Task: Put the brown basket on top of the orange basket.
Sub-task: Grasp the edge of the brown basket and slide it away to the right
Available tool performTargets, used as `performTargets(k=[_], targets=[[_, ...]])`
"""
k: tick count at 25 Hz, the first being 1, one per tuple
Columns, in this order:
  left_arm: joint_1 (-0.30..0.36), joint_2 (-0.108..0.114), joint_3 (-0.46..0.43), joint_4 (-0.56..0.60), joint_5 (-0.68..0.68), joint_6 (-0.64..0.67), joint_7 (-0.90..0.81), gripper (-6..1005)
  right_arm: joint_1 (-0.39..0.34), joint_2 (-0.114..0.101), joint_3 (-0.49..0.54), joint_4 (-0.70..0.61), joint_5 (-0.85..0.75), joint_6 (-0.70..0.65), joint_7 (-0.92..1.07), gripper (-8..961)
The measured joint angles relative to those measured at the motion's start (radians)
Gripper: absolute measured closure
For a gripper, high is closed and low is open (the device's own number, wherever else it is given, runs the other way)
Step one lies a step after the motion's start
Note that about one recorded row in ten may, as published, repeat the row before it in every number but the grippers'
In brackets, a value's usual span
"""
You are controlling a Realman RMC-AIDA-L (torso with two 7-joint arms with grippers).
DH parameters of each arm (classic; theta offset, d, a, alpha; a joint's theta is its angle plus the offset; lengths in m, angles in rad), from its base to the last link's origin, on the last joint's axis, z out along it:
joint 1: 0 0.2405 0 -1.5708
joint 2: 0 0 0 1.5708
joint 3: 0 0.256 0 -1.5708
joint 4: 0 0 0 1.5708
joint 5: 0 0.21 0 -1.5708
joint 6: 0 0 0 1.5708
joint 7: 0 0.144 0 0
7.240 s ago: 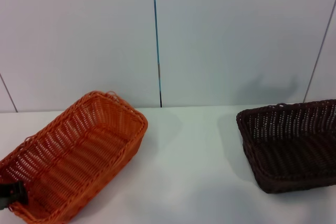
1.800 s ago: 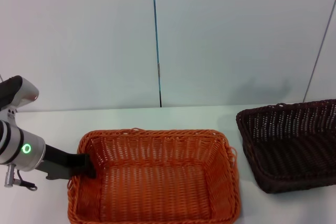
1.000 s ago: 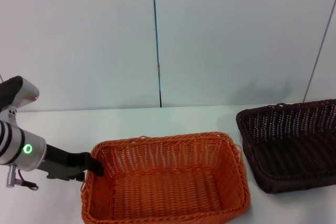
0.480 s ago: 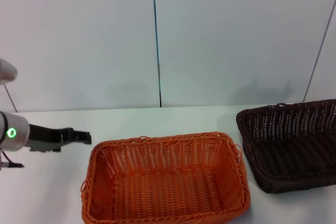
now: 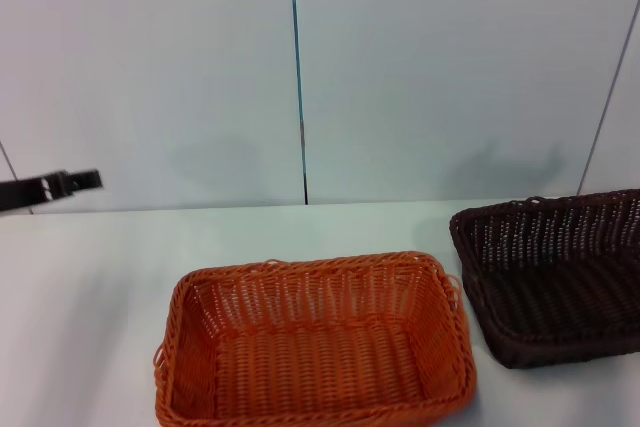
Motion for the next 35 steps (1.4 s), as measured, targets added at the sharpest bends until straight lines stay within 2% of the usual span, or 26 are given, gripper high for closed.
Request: performTargets(k=[3,4,6,7,8,12,15,19,25,27,28,29,32,35], targets=[[0.061,-0.036,0.007,-0.075,-0.039,0.124,0.013,91,0.033,0.001,0.028,0.009,0.009,0.080,0.000,89],[0.061,-0.036,0.007,-0.075,-0.039,0.124,0.013,91,0.033,0.001,0.028,0.009,0.009,0.080,0.000,90],[0.086,-0.052,0.008,-0.100,-0.065,0.177,0.039,91,0.079,-0.003,0.066,0.010,0.034,0.173,0.001,90],[0.098,-0.058,0.010,-0.109,-0.083,0.205,0.057,90,0.079,-0.003,0.066,0.010,0.034,0.173,0.001,90],[0.123,-0.065,0.023,-0.117,-0.118,0.258,0.086,90,0.109,-0.006,0.108,0.010,0.066,0.240,0.001,91],[0.157,-0.064,0.061,-0.119,-0.157,0.332,0.120,90,0.134,-0.010,0.158,0.009,0.089,0.307,0.001,92],[0.184,-0.063,0.095,-0.127,-0.164,0.391,0.149,90,0.167,-0.019,0.229,0.007,0.114,0.408,0.001,92],[0.209,-0.064,0.122,-0.142,-0.166,0.435,0.160,90,0.212,-0.041,0.337,-0.005,0.140,0.572,0.001,93],[0.232,-0.061,0.120,-0.148,-0.160,0.453,0.160,91,0.214,-0.078,0.429,-0.022,0.164,0.684,0.000,95],[0.237,-0.061,0.120,-0.149,-0.159,0.455,0.160,91,0.217,-0.092,0.440,-0.038,0.173,0.705,0.000,95],[0.238,-0.061,0.119,-0.149,-0.159,0.455,0.161,91,0.223,-0.112,0.441,-0.062,0.179,0.718,0.000,95],[0.239,-0.060,0.117,-0.149,-0.159,0.453,0.161,91,0.223,-0.112,0.441,-0.062,0.179,0.718,0.000,96],[0.241,-0.059,0.116,-0.150,-0.158,0.443,0.161,90,0.236,-0.133,0.436,-0.095,0.177,0.722,-0.001,96],[0.244,-0.059,0.116,-0.157,-0.154,0.432,0.161,90,0.232,-0.135,0.400,-0.101,0.152,0.661,-0.002,97]])
